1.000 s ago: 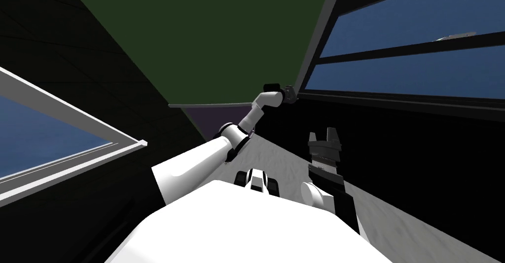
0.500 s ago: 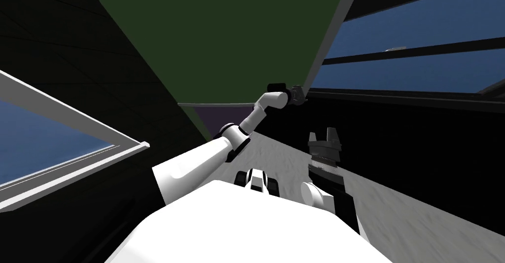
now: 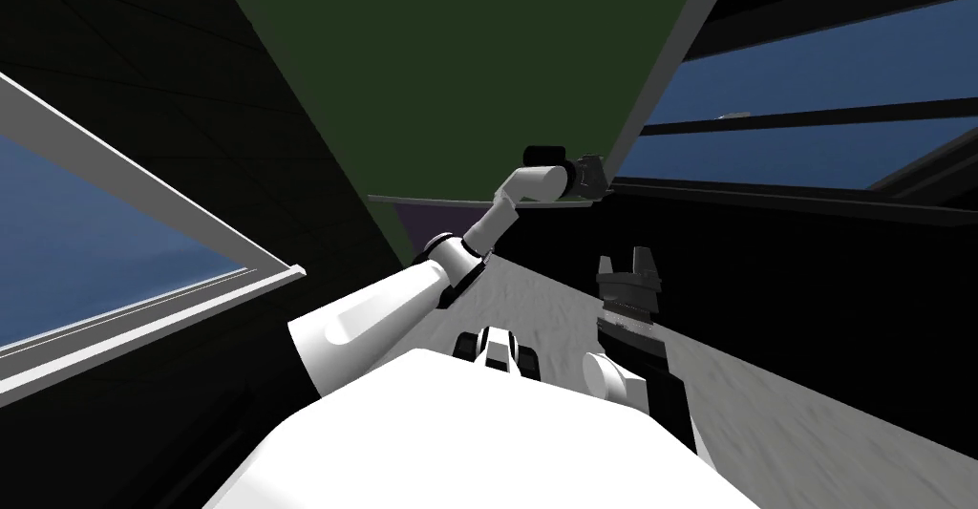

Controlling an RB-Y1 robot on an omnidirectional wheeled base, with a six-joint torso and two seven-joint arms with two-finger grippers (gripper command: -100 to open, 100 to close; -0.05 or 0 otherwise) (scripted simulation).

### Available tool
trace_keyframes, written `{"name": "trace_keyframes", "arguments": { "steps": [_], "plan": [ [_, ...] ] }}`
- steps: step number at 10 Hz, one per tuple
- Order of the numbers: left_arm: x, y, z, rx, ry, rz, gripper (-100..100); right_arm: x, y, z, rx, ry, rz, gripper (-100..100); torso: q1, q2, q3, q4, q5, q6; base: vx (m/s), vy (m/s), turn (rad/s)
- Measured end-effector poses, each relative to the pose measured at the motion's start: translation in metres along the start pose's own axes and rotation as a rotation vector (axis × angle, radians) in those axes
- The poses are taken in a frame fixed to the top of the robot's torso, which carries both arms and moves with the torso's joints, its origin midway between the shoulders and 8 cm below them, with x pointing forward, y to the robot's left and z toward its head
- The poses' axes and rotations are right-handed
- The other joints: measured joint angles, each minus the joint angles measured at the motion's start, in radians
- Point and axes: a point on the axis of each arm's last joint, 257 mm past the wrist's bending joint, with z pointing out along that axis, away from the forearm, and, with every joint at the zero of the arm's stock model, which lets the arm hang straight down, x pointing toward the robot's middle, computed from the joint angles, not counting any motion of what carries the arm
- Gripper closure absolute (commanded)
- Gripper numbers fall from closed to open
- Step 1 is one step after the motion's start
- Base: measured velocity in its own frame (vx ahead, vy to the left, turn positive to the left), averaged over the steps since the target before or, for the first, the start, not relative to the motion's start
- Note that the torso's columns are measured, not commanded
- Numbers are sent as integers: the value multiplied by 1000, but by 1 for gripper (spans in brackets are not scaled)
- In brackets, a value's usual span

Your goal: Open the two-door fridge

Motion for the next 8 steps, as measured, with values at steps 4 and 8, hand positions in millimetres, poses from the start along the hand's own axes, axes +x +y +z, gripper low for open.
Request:
{"name": "trace_keyframes", "arguments": {
  "steps": [4,8],
  "plan": [
    [21,-8,-3,-20,15,0,0,0,0,0,0,0,0,0,9,12,7,4,3,0,24,-31,26],
    [21,-8,-3,-20,15,0,0,0,0,0,0,0,0,0,5,9,6,3,2,0,0,0,0]
  ]
}}
